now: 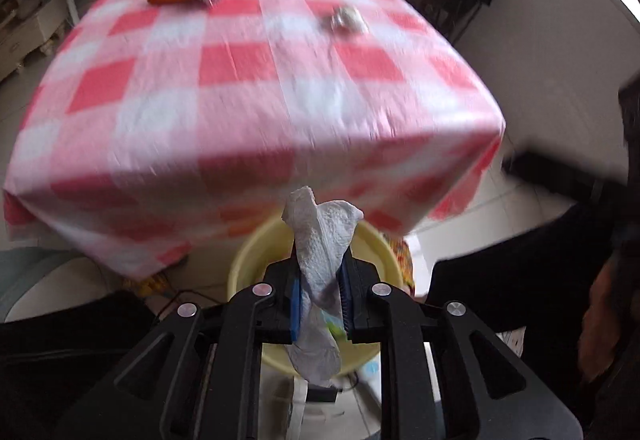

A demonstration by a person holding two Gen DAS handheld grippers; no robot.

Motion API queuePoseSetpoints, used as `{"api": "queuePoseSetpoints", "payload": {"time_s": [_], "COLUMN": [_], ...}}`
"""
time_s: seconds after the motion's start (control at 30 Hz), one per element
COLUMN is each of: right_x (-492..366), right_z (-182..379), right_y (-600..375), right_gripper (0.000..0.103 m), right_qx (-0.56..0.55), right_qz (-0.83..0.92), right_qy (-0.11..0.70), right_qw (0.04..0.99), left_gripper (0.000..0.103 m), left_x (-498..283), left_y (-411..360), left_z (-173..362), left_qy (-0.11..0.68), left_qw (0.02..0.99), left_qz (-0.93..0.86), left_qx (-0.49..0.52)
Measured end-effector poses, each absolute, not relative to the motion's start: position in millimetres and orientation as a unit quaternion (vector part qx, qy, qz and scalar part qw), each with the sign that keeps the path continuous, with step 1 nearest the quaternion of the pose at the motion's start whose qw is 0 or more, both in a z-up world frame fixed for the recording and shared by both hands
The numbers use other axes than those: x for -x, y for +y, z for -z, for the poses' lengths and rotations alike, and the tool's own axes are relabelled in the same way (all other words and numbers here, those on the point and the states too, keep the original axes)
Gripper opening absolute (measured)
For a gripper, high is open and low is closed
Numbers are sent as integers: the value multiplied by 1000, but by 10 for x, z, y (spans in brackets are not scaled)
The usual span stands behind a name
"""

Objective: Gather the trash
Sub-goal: 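Open the right gripper over the bin while the left releases the tissue, then move the left tool back over the table toward the carrots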

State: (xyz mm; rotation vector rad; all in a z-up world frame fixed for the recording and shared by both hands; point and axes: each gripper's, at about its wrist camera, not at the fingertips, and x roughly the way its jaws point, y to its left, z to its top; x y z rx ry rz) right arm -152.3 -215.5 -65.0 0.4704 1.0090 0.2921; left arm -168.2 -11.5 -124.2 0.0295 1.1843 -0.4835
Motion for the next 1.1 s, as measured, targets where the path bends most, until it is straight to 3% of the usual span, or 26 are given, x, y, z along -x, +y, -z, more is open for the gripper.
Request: {"api": "queuePoseSetpoints", "payload": {"time_s": [0.07, 0.13, 0.2, 0.23, 0.43, 0.63, 0.7, 0.8, 1.1], "right_x": [1325, 1061, 746, 577, -236, -786, -887, -955, -1001], "right_z": [530, 436, 428, 480, 889, 1085, 1098, 1150, 1160], "right_y": [-2183, -2121, -2024, -1998, -1762, -1717, -1692, -1618, -1619], "right_gripper": [81, 84, 88, 88, 88, 96, 96, 97, 97], "right_qx": [-208, -169, -129, -116, -55, -36, -28, 15, 8], "right_qz": [-130, -123, -123, -123, -90, -58, -50, -29, -22], "right_qy": [461, 452, 450, 454, 494, 494, 489, 478, 478], "right_qw": [853, 867, 875, 875, 863, 867, 871, 878, 878], "left_gripper": [18, 28, 48, 50, 52, 64, 70, 71, 74], "left_x": [1783, 1814, 1824, 1803, 1603, 1544, 1527, 1502, 1444], "left_y": [-194, -194, -123, -80, 207, 291, 265, 237, 352], "left_z": [1262, 1173, 1075, 1040, 907, 740, 712, 728, 816], "left_qy": [550, 530, 504, 496, 485, 454, 445, 449, 471], "left_qw": [804, 820, 841, 849, 864, 881, 886, 884, 874], "left_qz": [222, 212, 190, 178, 136, 126, 126, 127, 108], "left_qx": [-48, -55, -47, -43, 15, 40, 32, 25, 50]}}
